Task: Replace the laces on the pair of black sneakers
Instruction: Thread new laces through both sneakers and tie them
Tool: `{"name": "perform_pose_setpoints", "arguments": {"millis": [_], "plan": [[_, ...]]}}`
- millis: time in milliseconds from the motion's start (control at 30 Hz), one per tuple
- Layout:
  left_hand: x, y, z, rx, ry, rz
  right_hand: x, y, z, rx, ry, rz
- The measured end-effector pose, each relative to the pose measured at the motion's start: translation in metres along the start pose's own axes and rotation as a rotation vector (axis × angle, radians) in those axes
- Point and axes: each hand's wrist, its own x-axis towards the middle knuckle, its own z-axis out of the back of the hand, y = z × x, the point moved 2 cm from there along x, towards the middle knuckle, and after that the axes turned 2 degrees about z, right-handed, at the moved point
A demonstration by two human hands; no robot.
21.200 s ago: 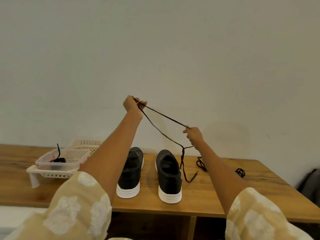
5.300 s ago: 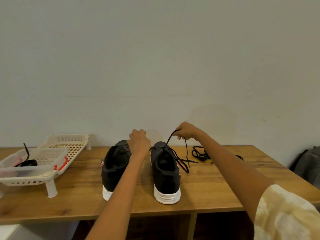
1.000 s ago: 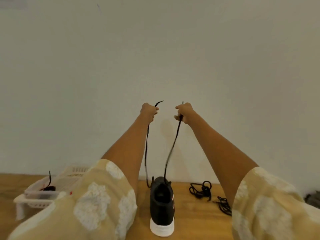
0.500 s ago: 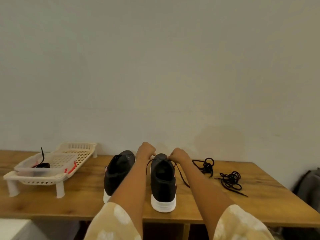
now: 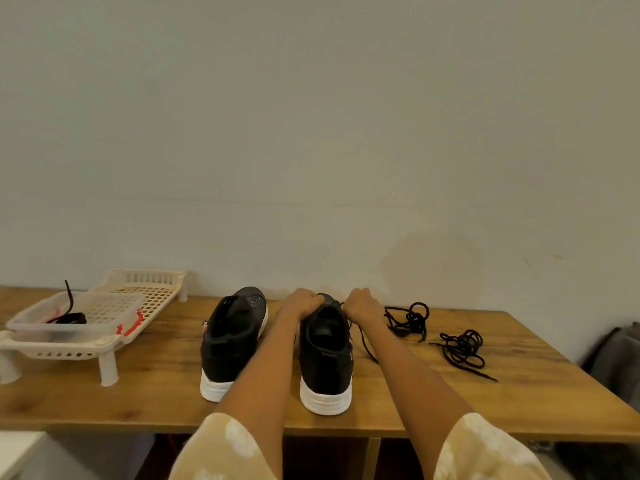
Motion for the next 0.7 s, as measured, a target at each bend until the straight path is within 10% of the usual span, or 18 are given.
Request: {"name": "perform_pose_setpoints", "arguments": {"millis": [533,700], "plan": [[0.009,0.017,0.023,-0.29,-0.32,-0.008,0.009,-0.034,-0.013,0.096,-0.055,-0.027],[0.002,-0.006,0.022,-0.265,-0.238,-0.233,-0.001,0.002,0.015,0.805,-0.004,0.13]]}}
